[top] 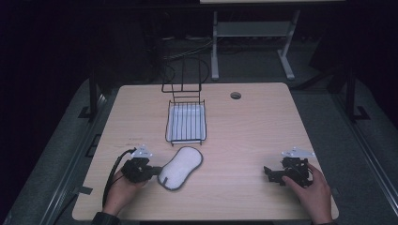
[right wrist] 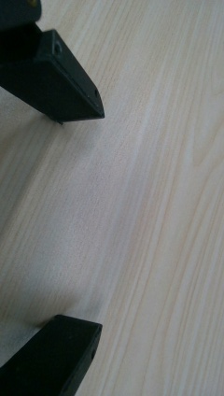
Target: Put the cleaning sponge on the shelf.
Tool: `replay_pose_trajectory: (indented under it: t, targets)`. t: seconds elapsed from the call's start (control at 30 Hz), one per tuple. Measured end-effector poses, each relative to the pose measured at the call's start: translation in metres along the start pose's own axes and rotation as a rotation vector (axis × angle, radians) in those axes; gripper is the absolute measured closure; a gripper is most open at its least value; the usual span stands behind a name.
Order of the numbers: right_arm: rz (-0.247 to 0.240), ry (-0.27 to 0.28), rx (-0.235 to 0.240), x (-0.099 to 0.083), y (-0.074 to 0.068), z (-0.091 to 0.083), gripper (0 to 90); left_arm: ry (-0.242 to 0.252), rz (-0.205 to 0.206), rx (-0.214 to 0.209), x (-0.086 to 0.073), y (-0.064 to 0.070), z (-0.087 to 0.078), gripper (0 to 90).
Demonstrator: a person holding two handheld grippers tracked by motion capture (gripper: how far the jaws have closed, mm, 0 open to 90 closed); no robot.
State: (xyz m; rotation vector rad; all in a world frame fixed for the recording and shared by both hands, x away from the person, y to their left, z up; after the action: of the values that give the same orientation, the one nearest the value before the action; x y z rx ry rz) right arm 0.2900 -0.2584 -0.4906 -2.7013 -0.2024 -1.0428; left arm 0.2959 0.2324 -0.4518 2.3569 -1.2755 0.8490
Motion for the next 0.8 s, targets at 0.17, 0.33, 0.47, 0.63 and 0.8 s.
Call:
replay_pose_trajectory:
  t: [0.17, 0.33, 0.47, 0.63, 0.8]
  targets:
    - [0.0, 0.0, 0.0, 0.0, 0.0, 0.0, 0.2, 0.03, -0.021, 0.029, 0.003, 0.0, -0.004, 80.2]
    - [0.0, 0.0, 0.0, 0.0, 0.0, 0.0, 0.2, 0.057, -0.042, 0.034, 0.008, 0.001, 0.0, 62.5]
    - [0.0, 0.0, 0.0, 0.0, 0.0, 0.0, 0.2, 0.079, -0.051, 0.026, 0.013, 0.0, 0.004, 50.2]
    - [0.0, 0.0, 0.0, 0.0, 0.0, 0.0, 0.2, 0.095, -0.048, 0.023, 0.018, -0.001, 0.012, 32.5]
    - [0.0, 0.0, 0.0, 0.0, 0.0, 0.0, 0.2, 0.099, -0.058, 0.011, 0.024, -0.003, 0.021, 20.5]
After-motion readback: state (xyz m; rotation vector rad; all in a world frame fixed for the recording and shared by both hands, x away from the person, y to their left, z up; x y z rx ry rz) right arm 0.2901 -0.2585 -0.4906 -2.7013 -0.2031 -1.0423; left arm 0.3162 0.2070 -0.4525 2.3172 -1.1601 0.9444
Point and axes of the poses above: each handheld gripper's, and its own axes: z roughly forward along the jaws, x roughly out of its top, y roughly to its right, the point moved 1 cm from there along z, roughly forward along the jaws, and after that the axes turned 12 degrees about z, right-handed, at the moved point
